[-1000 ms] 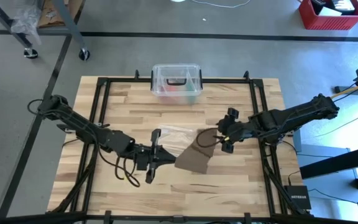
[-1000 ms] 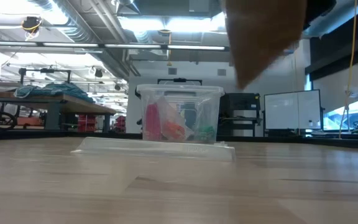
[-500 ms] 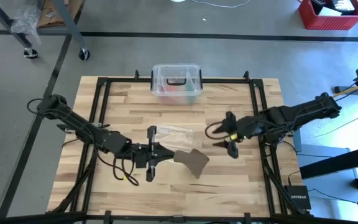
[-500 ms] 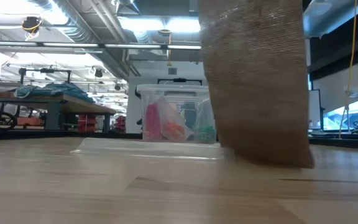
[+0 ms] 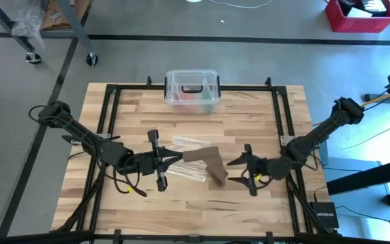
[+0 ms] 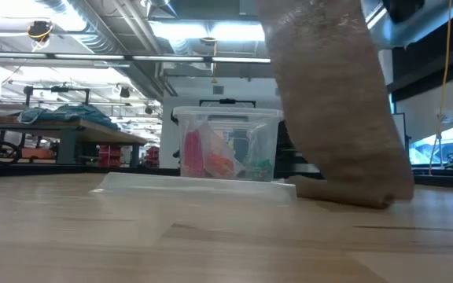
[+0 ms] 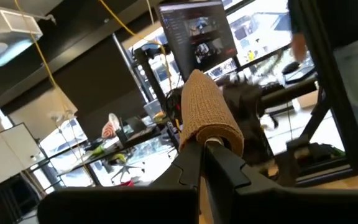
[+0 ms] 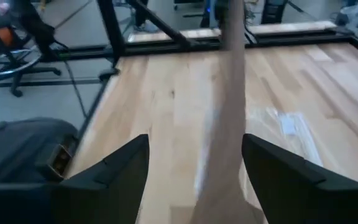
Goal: Roll bandage
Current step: Roll the brown bandage
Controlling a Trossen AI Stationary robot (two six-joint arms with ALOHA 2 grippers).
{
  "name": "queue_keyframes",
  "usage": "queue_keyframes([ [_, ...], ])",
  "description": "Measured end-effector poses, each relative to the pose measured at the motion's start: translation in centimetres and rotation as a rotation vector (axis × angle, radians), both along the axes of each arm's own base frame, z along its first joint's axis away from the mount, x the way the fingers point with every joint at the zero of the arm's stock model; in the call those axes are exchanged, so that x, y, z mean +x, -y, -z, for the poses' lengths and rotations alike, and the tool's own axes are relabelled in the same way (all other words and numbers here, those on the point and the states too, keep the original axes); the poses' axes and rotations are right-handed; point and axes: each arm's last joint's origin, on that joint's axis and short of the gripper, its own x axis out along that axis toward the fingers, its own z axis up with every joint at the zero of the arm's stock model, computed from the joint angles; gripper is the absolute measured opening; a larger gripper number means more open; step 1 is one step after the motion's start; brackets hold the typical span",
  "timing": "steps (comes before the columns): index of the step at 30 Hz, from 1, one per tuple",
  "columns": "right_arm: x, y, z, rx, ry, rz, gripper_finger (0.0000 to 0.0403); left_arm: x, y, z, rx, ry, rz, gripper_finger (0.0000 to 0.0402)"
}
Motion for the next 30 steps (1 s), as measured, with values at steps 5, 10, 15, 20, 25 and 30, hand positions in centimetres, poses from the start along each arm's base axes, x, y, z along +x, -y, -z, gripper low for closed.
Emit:
queue_keyframes([
  [5,0.7,-0.1,1.6,0.001,0.001,0.058,0.0257,0.1,0.0,0.0,0.008,0.004,0.029,0.0000],
  [10,1.6,-0.6,3.4,0.042,-0.048,0.110,0.0257,0.1,0.0,0.1,0.020,-0.003,0.039,0.0000],
  [15,1.9,-2.0,4.2,0.120,-0.084,0.010,0.0257,0.4,-0.3,0.3,0.029,-0.027,0.026,0.0000],
  [20,1.3,-2.8,4.2,0.162,-0.084,0.008,0.0257,0.4,-0.3,0.4,0.029,-0.029,0.024,0.0000],
  [25,1.5,-2.6,3.7,0.101,0.009,0.138,0.0257,0.4,-0.3,0.4,0.053,-0.033,0.019,0.0000],
  [30,1.9,-2.4,3.2,-0.025,0.113,0.228,0.0257,0.5,-0.5,0.4,0.055,-0.034,0.013,0.0000],
])
